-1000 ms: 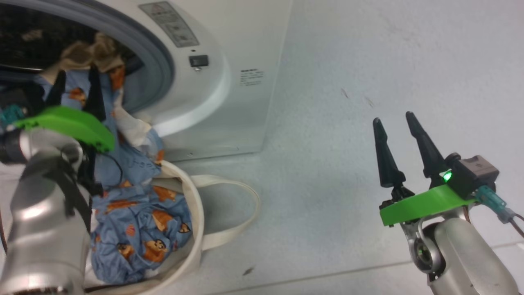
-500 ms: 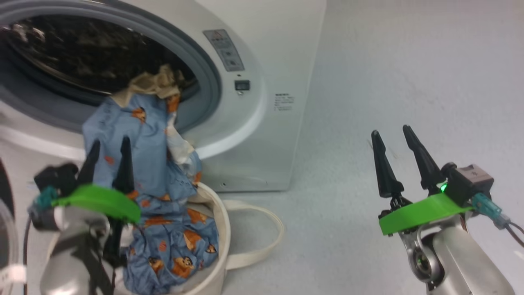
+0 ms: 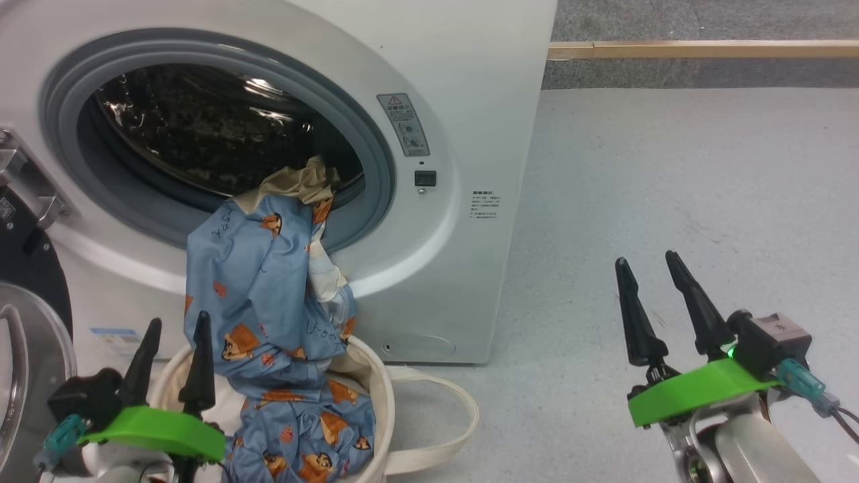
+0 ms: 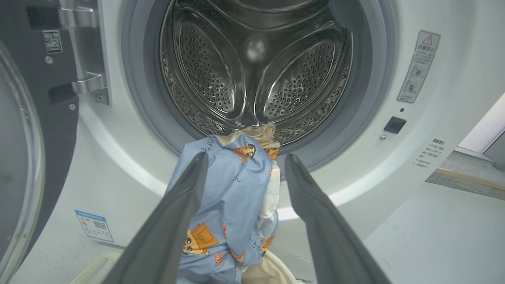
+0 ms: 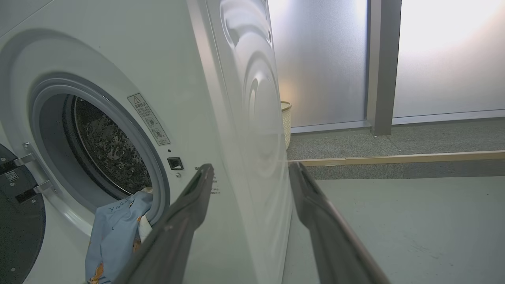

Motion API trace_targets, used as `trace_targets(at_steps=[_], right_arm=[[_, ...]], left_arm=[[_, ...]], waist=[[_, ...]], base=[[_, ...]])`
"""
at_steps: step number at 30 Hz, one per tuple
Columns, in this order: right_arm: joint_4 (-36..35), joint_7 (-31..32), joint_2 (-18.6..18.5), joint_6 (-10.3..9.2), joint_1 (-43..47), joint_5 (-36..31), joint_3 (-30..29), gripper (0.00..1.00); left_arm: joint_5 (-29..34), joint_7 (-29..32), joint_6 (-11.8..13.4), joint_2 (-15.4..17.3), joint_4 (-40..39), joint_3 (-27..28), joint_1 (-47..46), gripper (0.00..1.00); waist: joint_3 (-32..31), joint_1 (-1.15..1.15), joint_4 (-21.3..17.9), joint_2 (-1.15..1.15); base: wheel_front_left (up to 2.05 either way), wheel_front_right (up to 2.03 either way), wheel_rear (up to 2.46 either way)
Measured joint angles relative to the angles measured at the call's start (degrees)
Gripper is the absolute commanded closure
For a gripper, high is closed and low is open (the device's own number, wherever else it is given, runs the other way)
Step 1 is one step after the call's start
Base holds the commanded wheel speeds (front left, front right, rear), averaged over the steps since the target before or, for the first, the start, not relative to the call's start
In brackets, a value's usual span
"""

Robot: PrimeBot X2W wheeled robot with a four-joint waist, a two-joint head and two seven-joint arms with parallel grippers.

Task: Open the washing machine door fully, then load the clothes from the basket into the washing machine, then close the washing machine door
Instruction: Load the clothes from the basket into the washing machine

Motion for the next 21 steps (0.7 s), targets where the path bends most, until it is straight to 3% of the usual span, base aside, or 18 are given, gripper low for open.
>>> trace_targets(at_steps=[21], right_arm=[[0.0, 0.0, 0.3, 0.0, 0.4, 0.0, 0.3, 0.0]], left_arm=[[0.0, 0.0, 0.0, -0.6, -2.6, 1.3, 2.3, 0.0]], waist=[[0.5, 0.01, -1.6, 0.0]], base=[[0.0, 0.0, 0.0]])
